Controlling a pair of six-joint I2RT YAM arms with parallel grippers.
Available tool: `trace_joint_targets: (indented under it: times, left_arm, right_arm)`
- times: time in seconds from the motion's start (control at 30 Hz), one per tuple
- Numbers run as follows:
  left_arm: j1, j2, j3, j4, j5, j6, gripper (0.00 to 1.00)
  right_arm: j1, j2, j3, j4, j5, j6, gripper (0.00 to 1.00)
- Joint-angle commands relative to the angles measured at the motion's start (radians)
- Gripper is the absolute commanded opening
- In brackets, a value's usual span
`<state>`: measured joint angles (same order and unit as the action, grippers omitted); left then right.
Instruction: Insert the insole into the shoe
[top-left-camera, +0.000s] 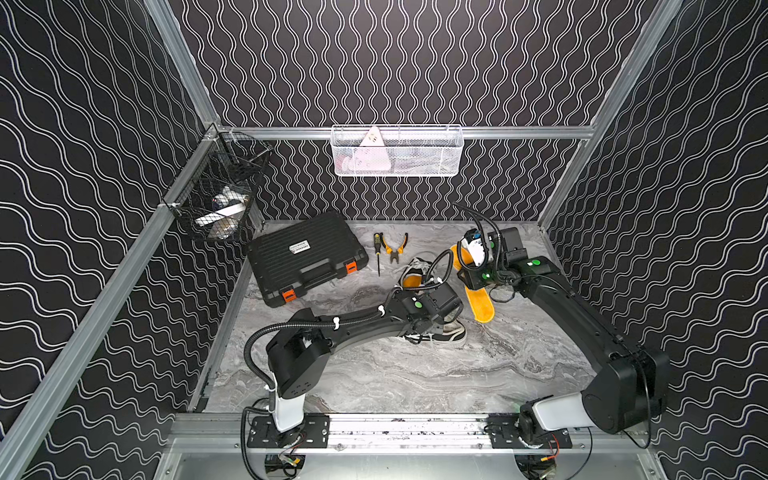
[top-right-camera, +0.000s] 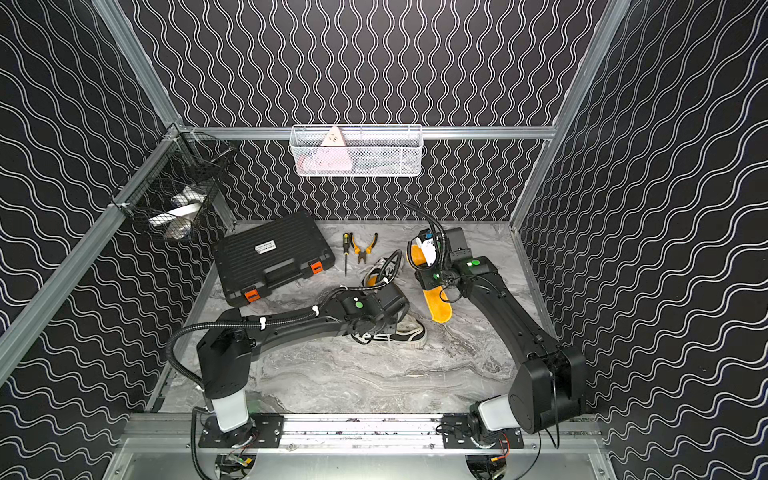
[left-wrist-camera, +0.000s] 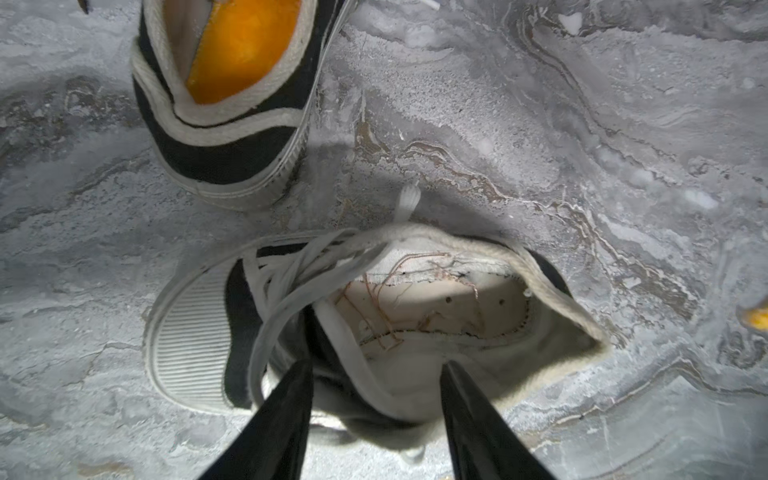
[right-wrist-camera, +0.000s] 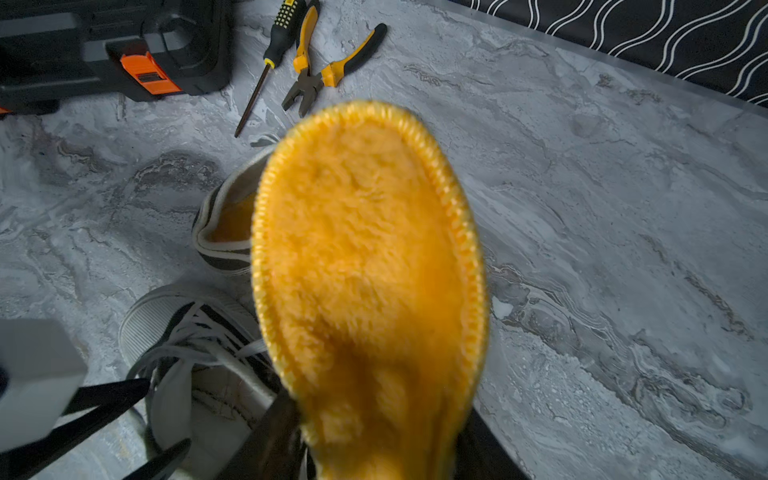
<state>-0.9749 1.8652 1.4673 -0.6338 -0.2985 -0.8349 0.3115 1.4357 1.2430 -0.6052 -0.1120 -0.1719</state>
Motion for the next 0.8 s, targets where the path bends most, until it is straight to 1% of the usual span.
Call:
trace_joint_targets:
  times: [0.0,0.13,0.27,0.33,0.47,0.53,0.67,0.77]
  left_arm:
    - [0.001,0.035,0.032,-0.035,-0.036,-0.012,0.53]
    - [0.004,0.067,0.058,-0.043,-0.029,-0.01,0.47]
    - [0.023,0.075,0.066,-0.053,-0.019,-0.01,0.39]
    - [0.035,0.072,0.063,-0.053,-0.015,-0.006,0.32]
    - [0.066,0.048,0.05,-0.041,0.005,0.016,0.08]
    - [0.078,0.037,0.048,-0.04,0.014,0.029,0.01]
    - [0.098,0.008,0.033,-0.036,0.03,0.049,0.0]
    - [0.117,-0.014,0.031,-0.024,0.084,0.092,0.0]
  right_arm:
    - [-0.002,-0.01,-0.006,0.022,-0.016,0.003,0.51]
    - [-0.002,-0.009,0.0,0.007,-0.019,0.008,0.51]
    - [-0.002,-0.005,0.008,-0.009,-0.024,0.009,0.51]
    - [-0.003,-0.003,0.011,-0.014,-0.04,0.008,0.51]
    - [-0.002,-0.002,0.009,-0.019,-0.058,0.011,0.51]
    - [-0.002,-0.001,0.005,-0.02,-0.06,0.011,0.51]
    - [-0.003,0.0,0.003,-0.022,-0.067,0.014,0.51]
    - [0.001,0.002,0.01,-0.041,-0.096,0.01,0.51]
